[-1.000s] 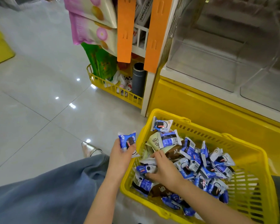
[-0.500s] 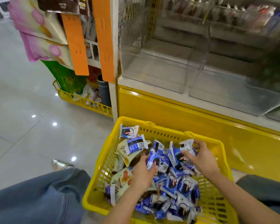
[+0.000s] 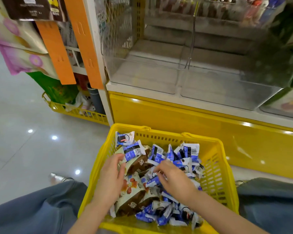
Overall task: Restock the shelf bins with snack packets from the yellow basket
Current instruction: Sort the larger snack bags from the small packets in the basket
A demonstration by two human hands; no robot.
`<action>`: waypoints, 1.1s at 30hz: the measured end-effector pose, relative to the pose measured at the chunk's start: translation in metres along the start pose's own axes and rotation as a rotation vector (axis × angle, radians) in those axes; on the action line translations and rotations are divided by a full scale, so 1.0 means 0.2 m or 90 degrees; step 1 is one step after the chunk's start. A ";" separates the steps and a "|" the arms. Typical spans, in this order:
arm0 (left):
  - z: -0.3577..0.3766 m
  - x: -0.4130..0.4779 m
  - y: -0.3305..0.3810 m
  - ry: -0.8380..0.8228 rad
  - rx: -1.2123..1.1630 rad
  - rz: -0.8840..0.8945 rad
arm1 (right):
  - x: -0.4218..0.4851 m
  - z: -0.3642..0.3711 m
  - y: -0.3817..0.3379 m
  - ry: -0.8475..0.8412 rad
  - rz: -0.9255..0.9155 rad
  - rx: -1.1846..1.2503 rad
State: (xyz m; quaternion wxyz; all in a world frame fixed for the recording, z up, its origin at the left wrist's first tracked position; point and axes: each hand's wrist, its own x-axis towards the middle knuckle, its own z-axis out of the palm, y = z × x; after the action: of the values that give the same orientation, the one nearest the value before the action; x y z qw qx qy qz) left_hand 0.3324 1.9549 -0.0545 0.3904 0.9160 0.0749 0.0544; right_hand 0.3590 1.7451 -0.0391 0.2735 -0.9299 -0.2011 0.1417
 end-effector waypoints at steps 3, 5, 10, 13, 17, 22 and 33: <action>-0.12 -0.03 -0.18 0.087 0.036 -0.109 | 0.05 0.22 -0.14 -0.112 -0.038 0.051; -0.16 -0.05 -0.29 0.075 0.039 -0.172 | 0.10 0.36 -0.22 -0.161 -0.005 0.087; -0.14 -0.15 -0.40 -0.005 -0.062 -0.223 | 0.19 0.60 -0.34 -0.177 0.092 0.162; -0.13 -0.17 -0.40 0.009 -0.110 -0.232 | 0.22 0.69 -0.38 -0.217 0.139 0.119; -0.12 -0.16 -0.43 0.004 -0.129 -0.226 | 0.25 0.70 -0.38 -0.202 0.135 0.099; -0.15 -0.15 -0.39 0.059 -0.060 -0.151 | 0.24 0.52 -0.35 -0.184 0.088 0.140; -0.21 -0.06 -0.14 -0.214 -0.171 -0.015 | 0.31 0.05 -0.46 -0.150 -0.052 0.335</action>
State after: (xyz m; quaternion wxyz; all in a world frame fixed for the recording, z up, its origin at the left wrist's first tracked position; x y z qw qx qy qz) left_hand 0.3113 2.0009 -0.0466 0.5163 0.8511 0.0118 -0.0941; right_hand 0.3826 1.8488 -0.0043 0.4853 -0.7955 -0.2251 0.2847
